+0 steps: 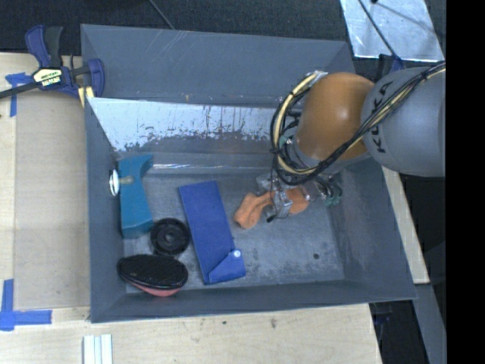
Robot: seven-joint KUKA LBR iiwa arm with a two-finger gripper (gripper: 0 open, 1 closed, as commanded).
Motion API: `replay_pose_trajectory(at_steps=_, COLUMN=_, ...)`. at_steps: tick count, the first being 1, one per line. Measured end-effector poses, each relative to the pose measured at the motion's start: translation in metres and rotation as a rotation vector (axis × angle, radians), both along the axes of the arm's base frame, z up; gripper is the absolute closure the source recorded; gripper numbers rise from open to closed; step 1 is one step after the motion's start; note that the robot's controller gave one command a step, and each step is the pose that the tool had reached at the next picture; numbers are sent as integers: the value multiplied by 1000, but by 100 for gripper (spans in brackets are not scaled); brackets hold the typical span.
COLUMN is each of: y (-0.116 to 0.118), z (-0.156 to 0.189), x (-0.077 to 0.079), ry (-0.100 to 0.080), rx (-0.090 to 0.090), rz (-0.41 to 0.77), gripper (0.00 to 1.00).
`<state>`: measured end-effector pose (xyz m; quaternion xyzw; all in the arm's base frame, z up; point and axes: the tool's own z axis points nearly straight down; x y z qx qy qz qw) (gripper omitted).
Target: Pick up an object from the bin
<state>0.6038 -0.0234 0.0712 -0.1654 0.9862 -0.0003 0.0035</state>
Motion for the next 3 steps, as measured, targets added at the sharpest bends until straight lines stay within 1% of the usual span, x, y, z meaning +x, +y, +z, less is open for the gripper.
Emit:
replay_pose_trajectory(at_steps=2, y=0, z=2, x=0, ry=2, rx=0, rz=-1, gripper=100)
replay_pose_trajectory(at_steps=3, y=0, z=10, x=-2, ry=7, rx=0, rz=-1, gripper=100)
